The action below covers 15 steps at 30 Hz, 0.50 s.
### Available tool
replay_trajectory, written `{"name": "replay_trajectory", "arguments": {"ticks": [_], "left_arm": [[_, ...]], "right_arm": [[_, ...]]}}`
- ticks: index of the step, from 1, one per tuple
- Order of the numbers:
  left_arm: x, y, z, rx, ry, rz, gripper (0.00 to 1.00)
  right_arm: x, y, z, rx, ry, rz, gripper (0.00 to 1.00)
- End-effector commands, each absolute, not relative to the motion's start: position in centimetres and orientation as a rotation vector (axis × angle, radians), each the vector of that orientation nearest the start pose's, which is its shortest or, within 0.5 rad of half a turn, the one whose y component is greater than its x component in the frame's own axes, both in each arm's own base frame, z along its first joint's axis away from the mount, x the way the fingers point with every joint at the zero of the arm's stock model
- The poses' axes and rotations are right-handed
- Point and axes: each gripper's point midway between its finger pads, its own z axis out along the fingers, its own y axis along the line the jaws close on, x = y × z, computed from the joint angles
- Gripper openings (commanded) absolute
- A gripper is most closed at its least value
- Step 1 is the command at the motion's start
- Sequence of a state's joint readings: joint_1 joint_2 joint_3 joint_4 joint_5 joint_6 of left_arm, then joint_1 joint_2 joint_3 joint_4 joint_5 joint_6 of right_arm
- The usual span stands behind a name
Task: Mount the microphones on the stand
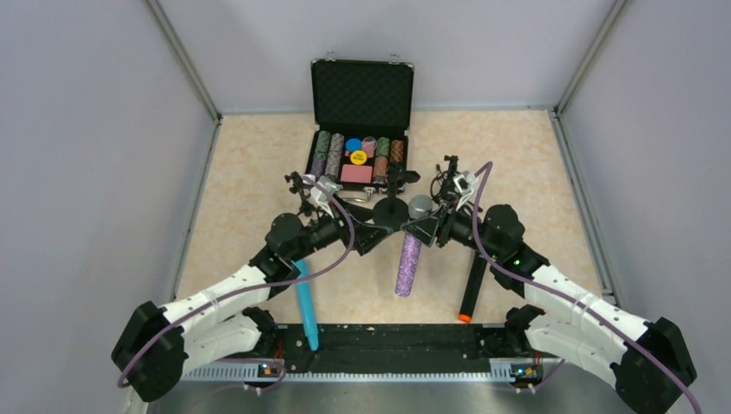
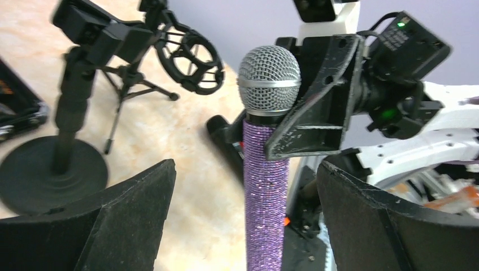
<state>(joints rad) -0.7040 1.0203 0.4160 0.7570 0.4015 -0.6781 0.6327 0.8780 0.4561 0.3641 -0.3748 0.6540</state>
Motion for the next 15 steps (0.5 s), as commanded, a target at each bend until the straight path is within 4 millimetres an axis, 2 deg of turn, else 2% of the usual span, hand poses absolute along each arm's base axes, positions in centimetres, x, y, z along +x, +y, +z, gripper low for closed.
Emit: {"name": "replay_trajectory", "arguments": {"ticks": [1, 8, 15], "left_arm": [[22.6, -27.4, 23.8, 0.448, 1.657, -1.084, 0.99], [24.3, -24.5, 21.7, 0.524, 1.791, -0.770, 0.99], [25.4, -23.9, 22.2, 0.490, 1.814, -0.699, 0.99]], "right_arm": [[20.9, 26.6, 26.8, -0.344, 1.644, 1.276, 0.00], [21.2, 26.1, 27.1, -0.352, 1.651, 1.220, 0.00], [21.8, 25.4, 28.4, -0.342, 1.607, 1.153, 0.00]]}}
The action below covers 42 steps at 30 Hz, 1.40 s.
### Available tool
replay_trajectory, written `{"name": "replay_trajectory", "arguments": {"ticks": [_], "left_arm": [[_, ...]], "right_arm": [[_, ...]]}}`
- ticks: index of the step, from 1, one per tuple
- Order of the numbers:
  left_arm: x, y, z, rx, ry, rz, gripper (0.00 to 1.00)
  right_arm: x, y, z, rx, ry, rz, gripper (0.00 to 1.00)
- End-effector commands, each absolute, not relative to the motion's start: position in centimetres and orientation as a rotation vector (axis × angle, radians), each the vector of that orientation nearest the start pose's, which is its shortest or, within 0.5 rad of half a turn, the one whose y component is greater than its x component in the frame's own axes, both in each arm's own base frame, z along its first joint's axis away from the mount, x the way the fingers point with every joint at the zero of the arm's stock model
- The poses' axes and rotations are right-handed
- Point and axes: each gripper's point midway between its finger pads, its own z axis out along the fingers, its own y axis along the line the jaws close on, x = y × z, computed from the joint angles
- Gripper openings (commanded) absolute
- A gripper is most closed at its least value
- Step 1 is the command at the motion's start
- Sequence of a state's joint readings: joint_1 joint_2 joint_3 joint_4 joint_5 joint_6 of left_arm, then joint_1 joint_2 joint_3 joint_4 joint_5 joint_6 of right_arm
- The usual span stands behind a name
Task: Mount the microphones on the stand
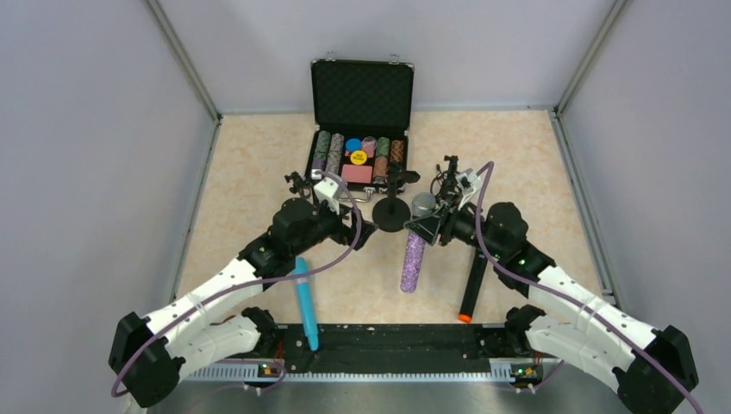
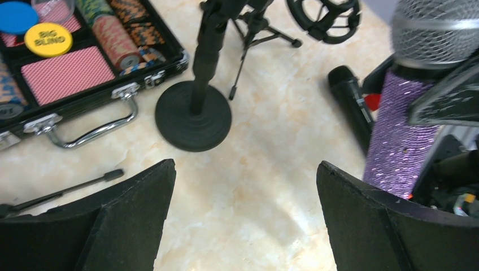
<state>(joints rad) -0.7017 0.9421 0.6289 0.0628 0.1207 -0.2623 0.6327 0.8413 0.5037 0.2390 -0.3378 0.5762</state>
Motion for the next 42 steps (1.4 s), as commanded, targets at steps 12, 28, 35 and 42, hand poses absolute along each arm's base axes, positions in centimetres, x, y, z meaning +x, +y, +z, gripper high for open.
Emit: {"name": "replay_trajectory", "arguments": {"ticks": [12, 28, 35, 42], "left_arm": [[25.4, -26.1, 26.3, 0.670, 1.826, -0.728, 0.99], [29.6, -30.7, 30.4, 0.756, 1.824, -0.760, 0.99], [32.6, -30.1, 30.8, 0.674, 1.813, -0.663, 0.99], [32.7, -29.2, 27.4, 0.658, 1.870, -0.631, 0.98]], "right_arm": [[21.6, 26.1, 28.9, -0.383, 1.658, 1.178, 0.00], [24.0, 27.0, 33.6, -0.416, 1.698, 1.185, 0.00], [26.3, 25.1, 35.0, -0.348, 1.688, 1.063, 0.00], [27.5, 23.3, 36.2, -0.328, 1.649, 0.914, 0.00]]}}
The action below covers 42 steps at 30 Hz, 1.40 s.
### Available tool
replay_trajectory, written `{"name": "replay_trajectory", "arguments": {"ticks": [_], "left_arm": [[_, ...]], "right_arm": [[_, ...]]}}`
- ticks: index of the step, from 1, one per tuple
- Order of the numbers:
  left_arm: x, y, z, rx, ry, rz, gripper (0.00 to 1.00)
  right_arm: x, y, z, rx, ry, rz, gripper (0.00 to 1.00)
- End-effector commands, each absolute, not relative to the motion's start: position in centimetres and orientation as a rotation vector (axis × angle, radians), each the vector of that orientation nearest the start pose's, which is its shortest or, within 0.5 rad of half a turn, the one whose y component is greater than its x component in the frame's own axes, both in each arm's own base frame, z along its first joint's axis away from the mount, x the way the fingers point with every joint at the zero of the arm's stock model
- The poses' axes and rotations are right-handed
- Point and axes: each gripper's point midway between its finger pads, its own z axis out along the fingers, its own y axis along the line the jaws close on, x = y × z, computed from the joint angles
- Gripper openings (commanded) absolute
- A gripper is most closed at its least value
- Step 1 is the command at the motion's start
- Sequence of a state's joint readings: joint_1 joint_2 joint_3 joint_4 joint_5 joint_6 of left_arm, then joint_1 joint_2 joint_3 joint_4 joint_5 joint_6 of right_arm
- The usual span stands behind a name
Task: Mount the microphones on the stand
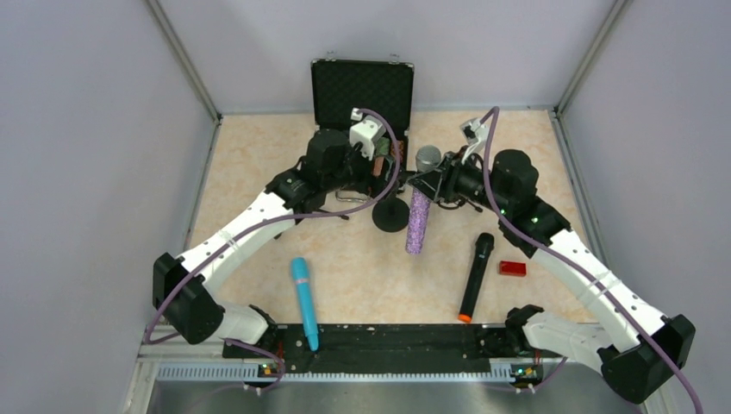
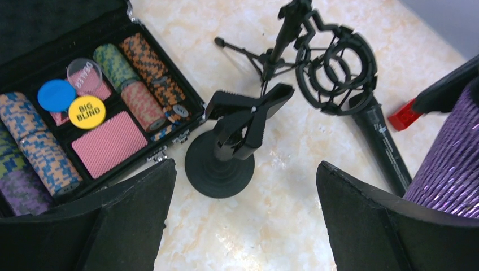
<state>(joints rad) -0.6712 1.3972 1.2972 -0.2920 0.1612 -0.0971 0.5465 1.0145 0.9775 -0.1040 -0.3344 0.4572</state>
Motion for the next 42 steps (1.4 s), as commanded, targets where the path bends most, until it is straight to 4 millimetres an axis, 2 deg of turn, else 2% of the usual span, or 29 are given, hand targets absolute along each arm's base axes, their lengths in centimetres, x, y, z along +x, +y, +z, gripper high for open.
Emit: {"name": "replay_trajectory", "arguments": {"ticks": [1, 5, 9, 14, 23, 31, 42], "left_arm": [[32.6, -29.2, 27.4, 0.655, 1.864, -0.635, 0.98], [32.4, -29.3, 27.1, 0.664, 1.866, -0.644, 0.97], [32.4, -29.2, 26.6, 0.672, 1.877, -0.637, 0.97], [32.1, -29.7, 26.1, 0.692, 1.885, -0.661, 0.96], [32.1, -30.0, 25.6, 0.709, 1.898, -0.672, 0.95], [31.8, -30.2, 25.5, 0.723, 1.896, -0.690, 0.96], [31.6, -30.3, 25.7, 0.720, 1.897, -0.706, 0.96]], "right_arm": [[27.6, 23.0, 36.5, -0.322, 1.638, 0.891, 0.00], [28.0, 21.4, 37.8, -0.326, 1.567, 0.776, 0.00], [27.7, 20.2, 39.7, -0.380, 1.410, 0.683, 0.00], [26.2, 18.6, 41.9, -0.396, 1.227, 0.615, 0.00], [24.5, 17.5, 45.0, -0.458, 1.033, 0.522, 0.00], [24.8, 16.4, 45.7, -0.454, 0.972, 0.415, 0.00], [25.2, 16.4, 46.2, -0.451, 0.963, 0.398, 0.00]]}}
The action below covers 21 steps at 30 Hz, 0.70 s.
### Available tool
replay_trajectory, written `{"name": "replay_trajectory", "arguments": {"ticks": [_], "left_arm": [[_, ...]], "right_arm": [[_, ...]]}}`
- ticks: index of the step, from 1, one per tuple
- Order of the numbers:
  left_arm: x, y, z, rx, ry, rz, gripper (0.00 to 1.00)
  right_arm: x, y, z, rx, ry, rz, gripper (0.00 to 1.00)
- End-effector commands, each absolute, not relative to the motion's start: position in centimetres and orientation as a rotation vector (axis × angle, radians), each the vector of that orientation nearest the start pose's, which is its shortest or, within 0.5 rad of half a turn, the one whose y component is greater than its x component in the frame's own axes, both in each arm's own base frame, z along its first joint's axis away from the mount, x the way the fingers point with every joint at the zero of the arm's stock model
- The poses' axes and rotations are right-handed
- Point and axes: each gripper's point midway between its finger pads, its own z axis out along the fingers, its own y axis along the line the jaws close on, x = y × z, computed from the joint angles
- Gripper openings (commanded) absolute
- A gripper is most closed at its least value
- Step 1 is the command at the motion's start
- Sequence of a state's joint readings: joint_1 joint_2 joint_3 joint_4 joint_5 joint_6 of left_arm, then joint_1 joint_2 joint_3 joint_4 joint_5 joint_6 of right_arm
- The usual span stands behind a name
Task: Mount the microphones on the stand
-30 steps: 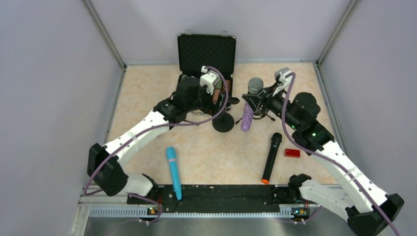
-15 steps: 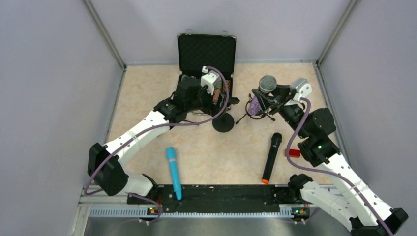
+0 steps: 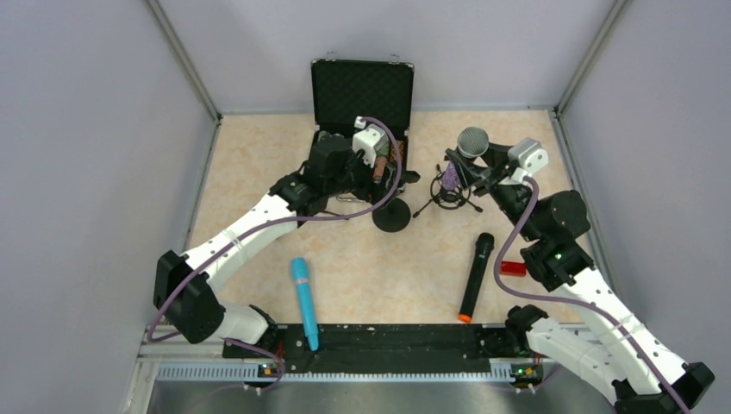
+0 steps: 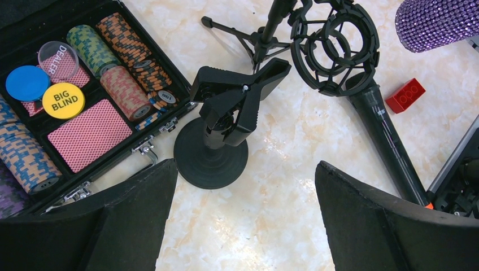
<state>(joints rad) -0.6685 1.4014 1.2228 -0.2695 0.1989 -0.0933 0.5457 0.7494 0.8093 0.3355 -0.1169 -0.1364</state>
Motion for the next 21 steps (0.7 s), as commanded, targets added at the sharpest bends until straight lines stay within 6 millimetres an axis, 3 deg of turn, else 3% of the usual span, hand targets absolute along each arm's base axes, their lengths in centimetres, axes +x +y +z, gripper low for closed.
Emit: {"name": "replay_trajectory", "arguments": {"ticks": [1, 21], "left_arm": [[31.6, -30.3, 25.6, 0.721, 1.898, -0.707, 0.96], [31.8, -30.1, 25.1, 0.730, 1.908, -0.681, 0.96]], "right_arm": [[25.3, 16.4, 46.1, -0.452, 0.966, 0.394, 0.00], [27.7, 17.0, 41.9, -0.456, 1.047, 0.353, 0.00]]}}
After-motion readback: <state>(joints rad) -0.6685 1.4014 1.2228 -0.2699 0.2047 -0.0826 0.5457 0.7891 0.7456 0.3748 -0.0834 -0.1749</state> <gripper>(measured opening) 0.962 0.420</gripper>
